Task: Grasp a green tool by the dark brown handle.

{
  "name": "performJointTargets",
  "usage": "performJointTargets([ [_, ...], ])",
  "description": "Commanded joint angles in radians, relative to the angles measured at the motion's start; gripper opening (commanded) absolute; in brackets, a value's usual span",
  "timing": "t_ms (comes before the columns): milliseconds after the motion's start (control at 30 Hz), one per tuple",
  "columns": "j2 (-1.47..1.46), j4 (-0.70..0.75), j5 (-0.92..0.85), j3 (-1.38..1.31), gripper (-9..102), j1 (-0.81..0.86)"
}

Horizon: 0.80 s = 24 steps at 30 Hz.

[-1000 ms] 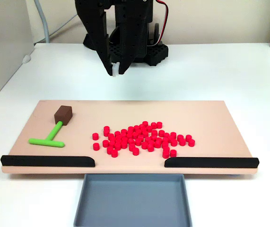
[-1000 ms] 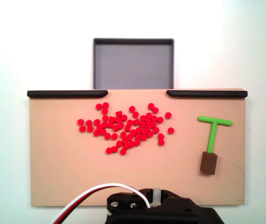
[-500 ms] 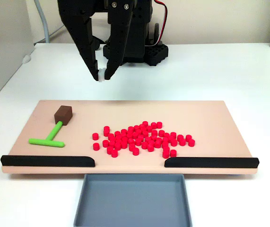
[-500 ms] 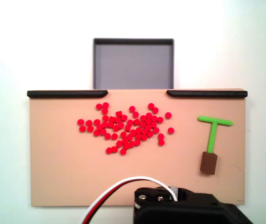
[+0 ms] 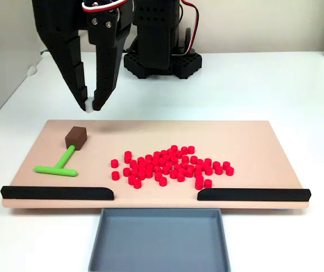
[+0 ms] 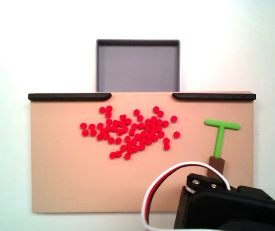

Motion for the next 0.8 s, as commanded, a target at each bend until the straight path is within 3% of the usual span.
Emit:
performJointTargets([
  [0, -0.011, -0.005, 0.008, -0.054, 0, 0.017],
  [767, -0.095, -0.005, -0.04, -0.101, 0, 0.066],
])
